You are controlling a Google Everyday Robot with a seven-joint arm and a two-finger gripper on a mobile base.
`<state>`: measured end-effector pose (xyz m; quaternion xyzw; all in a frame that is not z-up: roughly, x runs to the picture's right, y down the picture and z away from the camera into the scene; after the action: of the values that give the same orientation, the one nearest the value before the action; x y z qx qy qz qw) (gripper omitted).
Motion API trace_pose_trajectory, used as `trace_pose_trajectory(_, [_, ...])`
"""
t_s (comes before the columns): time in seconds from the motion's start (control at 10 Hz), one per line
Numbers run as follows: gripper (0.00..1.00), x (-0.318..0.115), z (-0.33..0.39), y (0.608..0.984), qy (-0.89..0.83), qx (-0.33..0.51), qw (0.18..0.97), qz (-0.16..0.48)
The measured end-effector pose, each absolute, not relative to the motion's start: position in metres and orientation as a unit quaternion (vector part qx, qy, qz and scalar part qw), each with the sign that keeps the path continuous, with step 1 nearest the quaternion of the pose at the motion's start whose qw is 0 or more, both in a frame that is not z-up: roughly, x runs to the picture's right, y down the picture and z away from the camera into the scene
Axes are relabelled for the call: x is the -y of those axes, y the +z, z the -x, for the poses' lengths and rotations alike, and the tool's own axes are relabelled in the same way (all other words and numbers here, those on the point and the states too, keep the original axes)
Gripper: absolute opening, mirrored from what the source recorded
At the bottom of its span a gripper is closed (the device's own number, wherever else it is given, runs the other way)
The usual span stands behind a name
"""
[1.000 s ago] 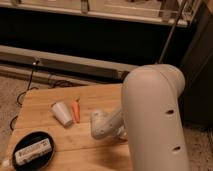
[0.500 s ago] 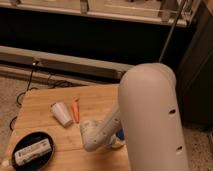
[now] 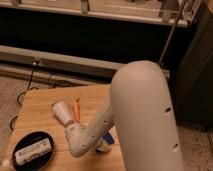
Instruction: Wipe the white sponge on the table
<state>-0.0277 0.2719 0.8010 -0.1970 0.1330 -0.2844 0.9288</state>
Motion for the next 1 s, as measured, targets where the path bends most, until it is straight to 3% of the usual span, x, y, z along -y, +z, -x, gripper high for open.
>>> trace_pose_trajectory(1.0, [0.51,-0.206,0.081,0.847,-0.290,-0.127,0.938,0.145])
